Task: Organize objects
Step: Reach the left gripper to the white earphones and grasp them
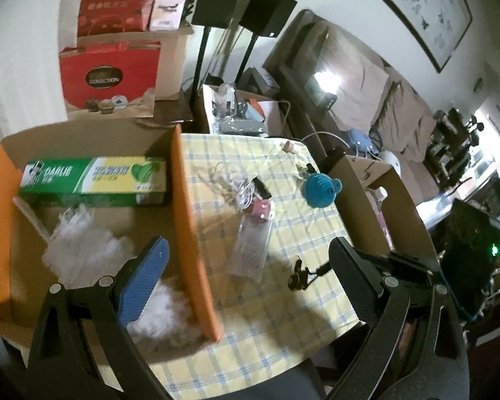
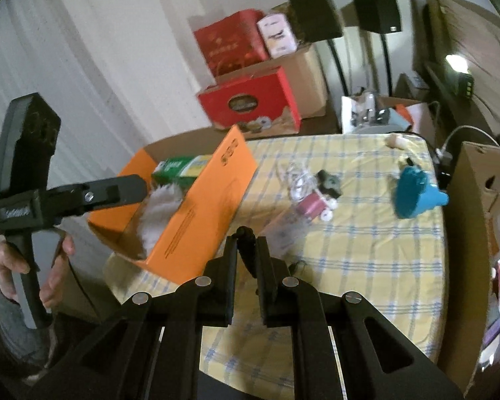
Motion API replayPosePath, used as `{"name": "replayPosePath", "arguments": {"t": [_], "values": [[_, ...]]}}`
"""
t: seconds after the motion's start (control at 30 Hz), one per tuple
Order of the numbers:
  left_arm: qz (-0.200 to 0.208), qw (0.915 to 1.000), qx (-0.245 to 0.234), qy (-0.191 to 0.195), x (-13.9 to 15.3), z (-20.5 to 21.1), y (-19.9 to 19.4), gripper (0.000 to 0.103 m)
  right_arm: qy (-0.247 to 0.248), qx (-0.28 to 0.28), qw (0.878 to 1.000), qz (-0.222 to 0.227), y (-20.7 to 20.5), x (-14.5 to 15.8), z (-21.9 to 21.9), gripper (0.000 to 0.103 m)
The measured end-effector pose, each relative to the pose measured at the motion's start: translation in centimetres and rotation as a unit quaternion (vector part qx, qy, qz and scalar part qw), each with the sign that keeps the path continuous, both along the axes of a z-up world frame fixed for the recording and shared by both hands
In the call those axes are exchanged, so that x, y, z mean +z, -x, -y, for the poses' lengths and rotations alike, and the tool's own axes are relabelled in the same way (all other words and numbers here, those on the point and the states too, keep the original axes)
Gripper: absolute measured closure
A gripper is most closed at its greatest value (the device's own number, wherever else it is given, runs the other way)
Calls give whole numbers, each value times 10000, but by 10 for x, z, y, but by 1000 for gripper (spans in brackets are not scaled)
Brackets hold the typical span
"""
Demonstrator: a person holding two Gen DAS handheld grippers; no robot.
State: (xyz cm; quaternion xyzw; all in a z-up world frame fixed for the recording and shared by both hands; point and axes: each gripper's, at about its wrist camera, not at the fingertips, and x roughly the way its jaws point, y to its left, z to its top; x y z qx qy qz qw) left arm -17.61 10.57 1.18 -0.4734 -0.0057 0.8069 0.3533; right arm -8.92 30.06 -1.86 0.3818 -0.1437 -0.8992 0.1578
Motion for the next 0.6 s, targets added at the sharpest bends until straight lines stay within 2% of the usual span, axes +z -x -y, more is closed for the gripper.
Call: {"name": "replayPosePath", "arguments": {"t": [0.13,0.3,0.47,0.6], "values": [[-85,9995,-118,270,2,-27,13,7,44,-217,9997,-101,-5,8,-15,94],[-68,9973,-298,670,-13,-61,31,10,108,-464,9987,-168,-10,19,-34,94],[390,9943,-266,955,-42,-90,59,22,73,-656,9977,-123,-13,24,-46,94],[696,9899,-296,1201,-65,-111,76,28,108,-753,9971,-64,-14,25,-55,94]]}}
